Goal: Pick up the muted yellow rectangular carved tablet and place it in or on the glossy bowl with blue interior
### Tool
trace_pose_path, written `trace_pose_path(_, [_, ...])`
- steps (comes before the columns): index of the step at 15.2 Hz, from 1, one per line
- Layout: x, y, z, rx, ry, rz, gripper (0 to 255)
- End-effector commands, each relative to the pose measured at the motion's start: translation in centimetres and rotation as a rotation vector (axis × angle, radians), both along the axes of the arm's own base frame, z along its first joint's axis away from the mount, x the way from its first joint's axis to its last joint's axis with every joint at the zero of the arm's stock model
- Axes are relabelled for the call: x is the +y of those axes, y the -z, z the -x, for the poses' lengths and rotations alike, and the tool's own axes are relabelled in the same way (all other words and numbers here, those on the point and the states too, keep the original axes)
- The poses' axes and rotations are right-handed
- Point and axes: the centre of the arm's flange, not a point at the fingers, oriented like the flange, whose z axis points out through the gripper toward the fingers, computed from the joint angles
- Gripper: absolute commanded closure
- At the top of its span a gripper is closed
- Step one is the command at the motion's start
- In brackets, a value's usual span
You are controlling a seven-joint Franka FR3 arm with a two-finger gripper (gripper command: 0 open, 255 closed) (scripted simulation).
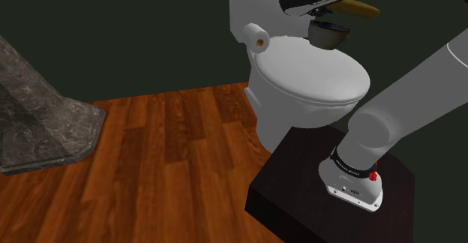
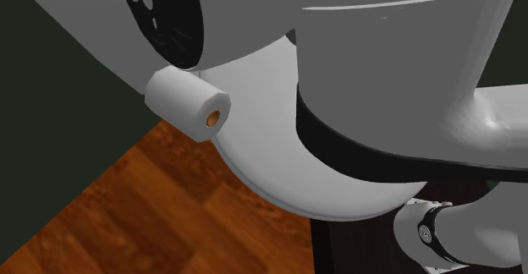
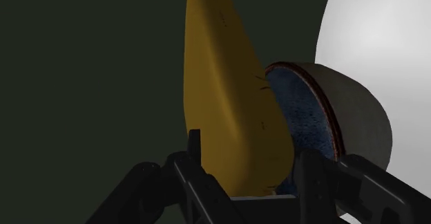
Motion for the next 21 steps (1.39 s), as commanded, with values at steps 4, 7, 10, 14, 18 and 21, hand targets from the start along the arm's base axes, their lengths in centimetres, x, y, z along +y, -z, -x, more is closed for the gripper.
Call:
trace_pose_path(4, [-0.4,2.8,0.3,0.002,0.011,-0.003,255])
trace_pose_path(7, [-0.4,3.3,0.3,0.002,0.011,-0.003,255])
trace_pose_path(10, [-0.4,3.3,0.3,0.002,0.011,-0.003,255])
trace_pose_path(14, [-0.3,3.4,0.3,0.002,0.011,-0.003,0])
trace_pose_path(18, [-0.3,3.4,0.4,0.002,0.011,-0.003,0])
trace_pose_path(21, [1.7,2.4,-1.1,0.002,0.011,-0.003,0])
